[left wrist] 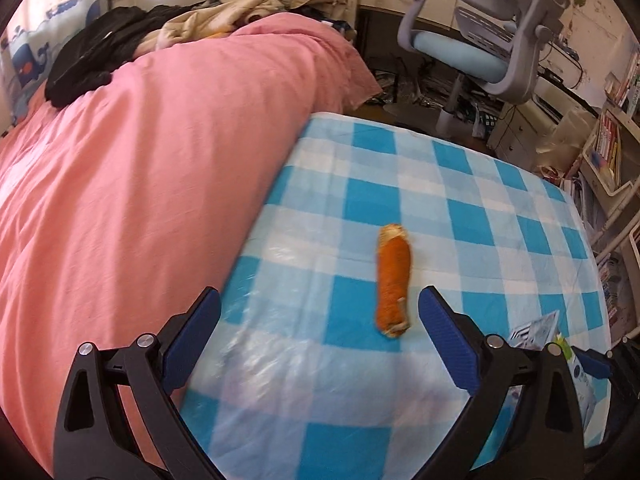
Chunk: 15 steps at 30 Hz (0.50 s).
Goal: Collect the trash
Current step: 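Close the left tool on the orange sweet-potato piece while the right holds the carton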
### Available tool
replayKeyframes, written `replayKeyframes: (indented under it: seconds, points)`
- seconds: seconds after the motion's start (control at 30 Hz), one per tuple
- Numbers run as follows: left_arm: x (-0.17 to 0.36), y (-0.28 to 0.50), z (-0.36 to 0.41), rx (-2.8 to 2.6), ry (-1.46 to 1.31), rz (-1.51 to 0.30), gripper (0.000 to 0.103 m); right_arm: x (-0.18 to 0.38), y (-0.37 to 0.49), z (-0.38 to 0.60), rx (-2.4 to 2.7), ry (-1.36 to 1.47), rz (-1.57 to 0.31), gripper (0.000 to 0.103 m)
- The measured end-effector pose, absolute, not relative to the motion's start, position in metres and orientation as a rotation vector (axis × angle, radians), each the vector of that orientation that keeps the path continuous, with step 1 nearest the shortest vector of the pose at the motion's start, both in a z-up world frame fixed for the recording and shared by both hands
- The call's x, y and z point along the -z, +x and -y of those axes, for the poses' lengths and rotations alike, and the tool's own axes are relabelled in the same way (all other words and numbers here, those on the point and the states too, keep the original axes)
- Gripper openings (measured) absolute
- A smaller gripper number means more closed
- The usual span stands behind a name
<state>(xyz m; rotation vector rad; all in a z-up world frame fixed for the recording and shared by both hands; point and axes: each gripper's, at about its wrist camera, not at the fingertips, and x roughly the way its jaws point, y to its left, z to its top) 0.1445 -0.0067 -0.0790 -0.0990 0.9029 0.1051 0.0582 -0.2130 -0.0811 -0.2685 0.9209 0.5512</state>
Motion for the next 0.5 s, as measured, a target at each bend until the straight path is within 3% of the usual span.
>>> replayKeyframes:
  seconds: [0.5]
  points:
    - [0.100,0.182,0.043,-0.066,0.002,-0.918,0.095,0.095,0.057,0.221,-0.597,-0.308,-0.964,0.062]
